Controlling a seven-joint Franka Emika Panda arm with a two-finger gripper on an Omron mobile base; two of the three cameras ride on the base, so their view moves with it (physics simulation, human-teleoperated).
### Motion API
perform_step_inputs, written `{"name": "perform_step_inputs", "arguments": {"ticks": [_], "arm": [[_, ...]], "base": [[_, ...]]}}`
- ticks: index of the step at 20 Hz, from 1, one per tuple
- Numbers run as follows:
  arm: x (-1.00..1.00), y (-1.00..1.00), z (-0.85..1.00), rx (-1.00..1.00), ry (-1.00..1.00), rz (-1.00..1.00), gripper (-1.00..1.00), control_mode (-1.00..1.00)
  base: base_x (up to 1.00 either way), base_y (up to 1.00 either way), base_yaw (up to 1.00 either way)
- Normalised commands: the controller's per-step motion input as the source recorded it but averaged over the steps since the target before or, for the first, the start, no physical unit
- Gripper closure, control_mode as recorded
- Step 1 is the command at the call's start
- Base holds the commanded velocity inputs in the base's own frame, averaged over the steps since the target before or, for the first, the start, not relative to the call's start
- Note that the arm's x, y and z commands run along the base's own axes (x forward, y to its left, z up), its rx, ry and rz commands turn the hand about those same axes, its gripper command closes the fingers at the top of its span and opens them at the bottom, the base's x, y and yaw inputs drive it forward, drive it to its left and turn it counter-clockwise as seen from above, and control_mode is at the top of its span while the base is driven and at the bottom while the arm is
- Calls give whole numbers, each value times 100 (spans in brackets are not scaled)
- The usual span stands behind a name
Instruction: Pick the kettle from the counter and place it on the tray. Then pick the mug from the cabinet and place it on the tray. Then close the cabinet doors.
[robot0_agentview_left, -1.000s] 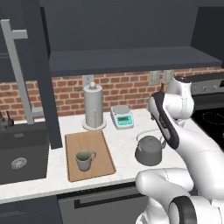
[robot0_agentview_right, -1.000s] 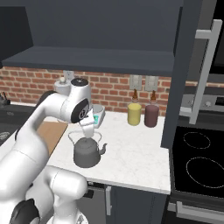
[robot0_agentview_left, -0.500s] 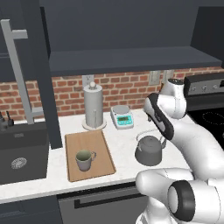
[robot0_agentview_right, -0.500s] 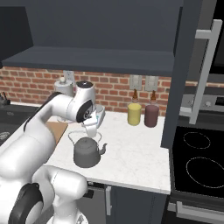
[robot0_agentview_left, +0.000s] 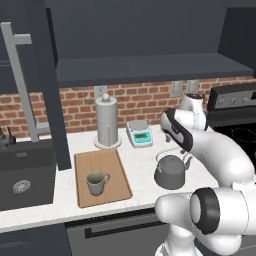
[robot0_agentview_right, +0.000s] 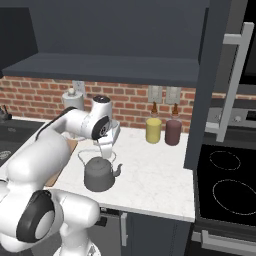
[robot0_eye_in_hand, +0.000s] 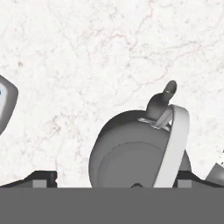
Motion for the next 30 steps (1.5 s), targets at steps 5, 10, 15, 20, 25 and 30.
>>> {"name": "perform_step_inputs", "arguments": {"ticks": [5,10,15,20,25,30], "arm": [[2,9,-22,1,3,-2,-100,-100],[2,15,-23,0,6,-3,-100,-100],[1,19,-29,0,9,-2,-100,-100],[0,19,-22,0,5,-1,100,-100],[0,4,-17,0,1,-1,100,-100],[-8,2,-6,0,0,0,100,-100]], "base": [[0,0,0],[0,0,0],[0,0,0],[0,0,0],[0,0,0],[0,0,0]]}}
